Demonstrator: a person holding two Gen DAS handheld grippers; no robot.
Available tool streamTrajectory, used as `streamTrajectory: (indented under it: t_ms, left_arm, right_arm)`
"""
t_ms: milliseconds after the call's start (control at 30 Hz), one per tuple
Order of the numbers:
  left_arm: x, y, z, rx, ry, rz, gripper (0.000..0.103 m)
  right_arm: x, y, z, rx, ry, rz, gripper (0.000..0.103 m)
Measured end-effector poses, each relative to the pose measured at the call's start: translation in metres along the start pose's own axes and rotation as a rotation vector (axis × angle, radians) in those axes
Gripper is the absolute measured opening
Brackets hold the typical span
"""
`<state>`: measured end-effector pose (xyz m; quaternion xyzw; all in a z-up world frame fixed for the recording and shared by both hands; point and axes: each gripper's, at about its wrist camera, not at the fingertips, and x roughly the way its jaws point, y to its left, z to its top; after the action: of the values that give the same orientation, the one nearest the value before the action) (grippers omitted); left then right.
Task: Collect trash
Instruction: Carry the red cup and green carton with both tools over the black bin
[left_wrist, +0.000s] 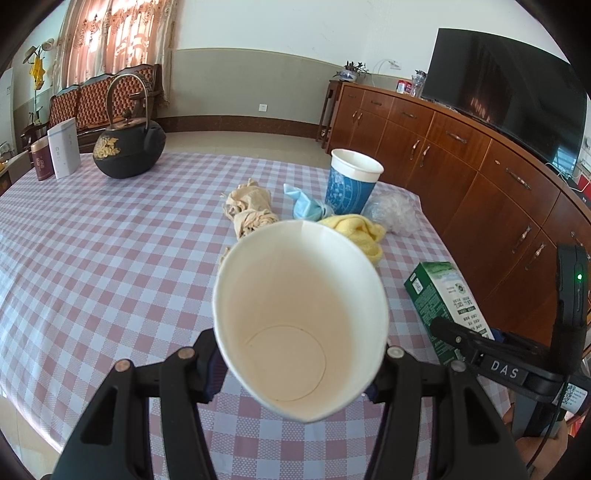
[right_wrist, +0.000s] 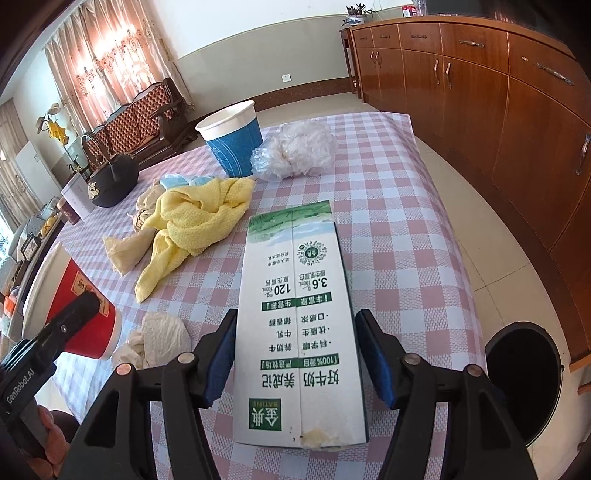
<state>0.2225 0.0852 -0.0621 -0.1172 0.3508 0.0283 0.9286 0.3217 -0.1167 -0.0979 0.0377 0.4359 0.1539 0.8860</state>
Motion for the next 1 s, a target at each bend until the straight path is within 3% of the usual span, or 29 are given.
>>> streamTrajectory:
  t_ms: [233,500,767,1000]
  left_arm:
    - [-0.005,0.001,-0.001,-0.005,-0.007,-0.004,0.058]
    - [-0.019,-0.017,-0.001,0.025,-0.023,-0.037,0.058]
    - [-0.031,-0.062,-0.008,0.093,-0.023,-0.103,0.058]
    - [-0.030,-0.118,-0.022,0.166,0.012,-0.190,0.058]
  right_arm:
    - [-0.008,0.006,-0.004,-0.035,-0.036,-0.005,0.057]
    - [-0.049,-0.010,-0.019,0.015,-0.085,0.045,0.057]
    - [-0.092,-0.044,-0.044,0.090,-0.127,0.023,0.056]
    - [-0.127,-0.099,-0.066,0.199,-0.167,-0.035,0.056]
